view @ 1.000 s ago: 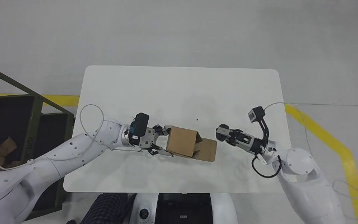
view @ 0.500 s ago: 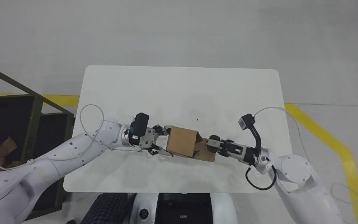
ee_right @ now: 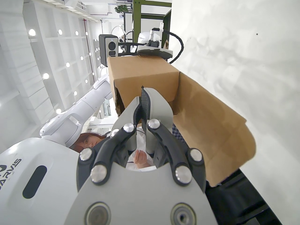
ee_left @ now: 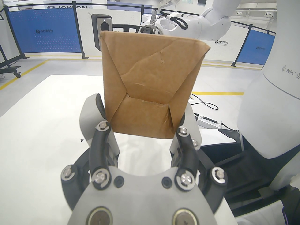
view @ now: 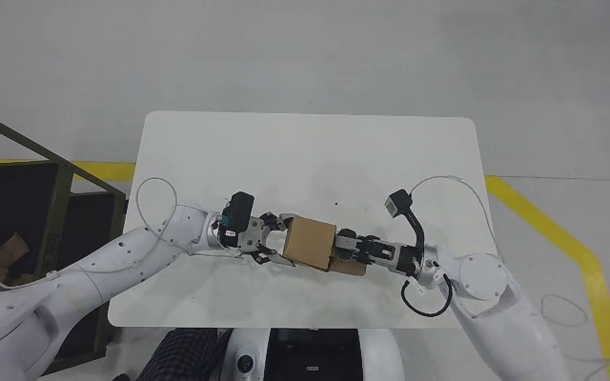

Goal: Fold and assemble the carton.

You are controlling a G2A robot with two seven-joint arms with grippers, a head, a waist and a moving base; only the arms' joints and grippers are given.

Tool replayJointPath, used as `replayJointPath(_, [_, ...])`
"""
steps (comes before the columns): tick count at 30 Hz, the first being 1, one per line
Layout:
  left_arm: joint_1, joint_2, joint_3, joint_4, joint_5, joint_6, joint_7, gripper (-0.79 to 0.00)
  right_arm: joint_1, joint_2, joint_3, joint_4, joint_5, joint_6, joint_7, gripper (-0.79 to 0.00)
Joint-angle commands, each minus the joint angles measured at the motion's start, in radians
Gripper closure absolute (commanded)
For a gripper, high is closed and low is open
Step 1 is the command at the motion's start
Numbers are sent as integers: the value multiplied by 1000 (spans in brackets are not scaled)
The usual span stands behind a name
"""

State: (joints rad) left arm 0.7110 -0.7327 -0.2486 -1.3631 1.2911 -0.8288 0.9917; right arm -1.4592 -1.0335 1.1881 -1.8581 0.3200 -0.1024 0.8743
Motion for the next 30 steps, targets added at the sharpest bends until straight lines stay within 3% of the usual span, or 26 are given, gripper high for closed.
replayJointPath(1, [0, 0, 0, 0, 0, 0, 0, 0, 9, -2, -10, 3, -1, 5, -7, 0])
replayJointPath(24, [0, 0, 0, 0, 0, 0, 0, 0, 26, -13, -68, 0, 7, 6, -22, 0])
replayJointPath(30, [0, 0, 0, 0, 0, 0, 0, 0, -15, 1, 14, 30, 19, -9, -3, 0])
